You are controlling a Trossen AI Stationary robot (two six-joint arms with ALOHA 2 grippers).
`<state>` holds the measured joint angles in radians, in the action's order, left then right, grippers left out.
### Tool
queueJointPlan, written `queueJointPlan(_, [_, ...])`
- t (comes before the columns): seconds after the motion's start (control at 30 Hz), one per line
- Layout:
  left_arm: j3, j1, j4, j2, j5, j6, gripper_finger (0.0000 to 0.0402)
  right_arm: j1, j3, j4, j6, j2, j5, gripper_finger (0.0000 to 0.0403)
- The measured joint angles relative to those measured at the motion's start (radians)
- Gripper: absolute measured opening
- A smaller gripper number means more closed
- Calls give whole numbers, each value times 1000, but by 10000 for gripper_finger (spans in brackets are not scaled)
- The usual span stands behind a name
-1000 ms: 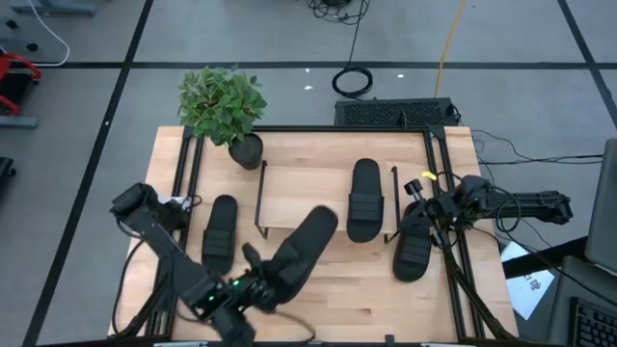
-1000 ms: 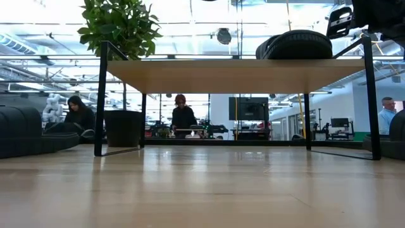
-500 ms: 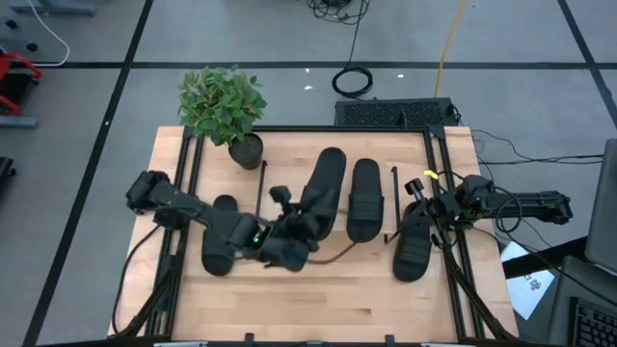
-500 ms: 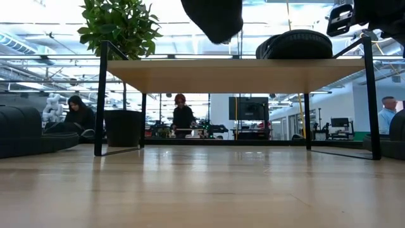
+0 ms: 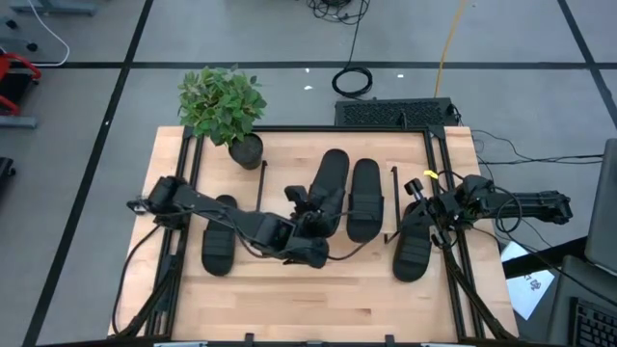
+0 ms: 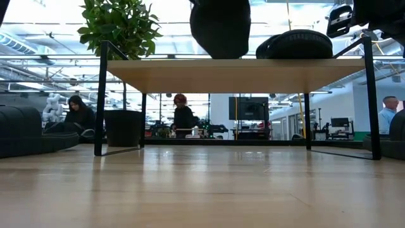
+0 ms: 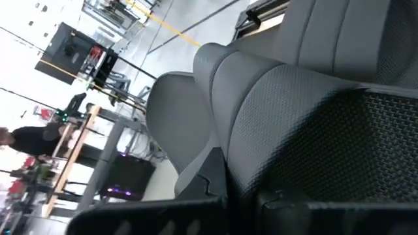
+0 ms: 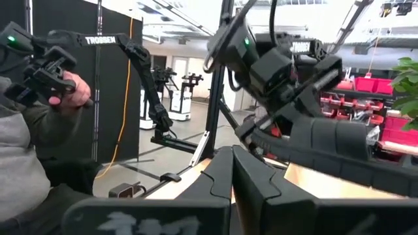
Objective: Pick and place slides into the shelf
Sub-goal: Put the black slide on the shelf
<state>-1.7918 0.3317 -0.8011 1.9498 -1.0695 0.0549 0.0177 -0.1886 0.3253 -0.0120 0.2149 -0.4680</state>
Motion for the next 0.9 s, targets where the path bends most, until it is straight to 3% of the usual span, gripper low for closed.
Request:
queueJointPlan(0.2, [-239,2,-322,101,-19,117,1,0,0,0,0,0,0,0])
queueJointPlan(0.43, [-393,-1,-702,234,-27,446,1,0,0,0,0,-1,0,0])
queueJointPlan(0.57, [-401,-11,-753,264,1,532,1,0,0,1,0,-1,0,0])
queueJointPlan(0.9, [-403,-24,-734,263,49,557,1,0,0,6,0,-1,0,0])
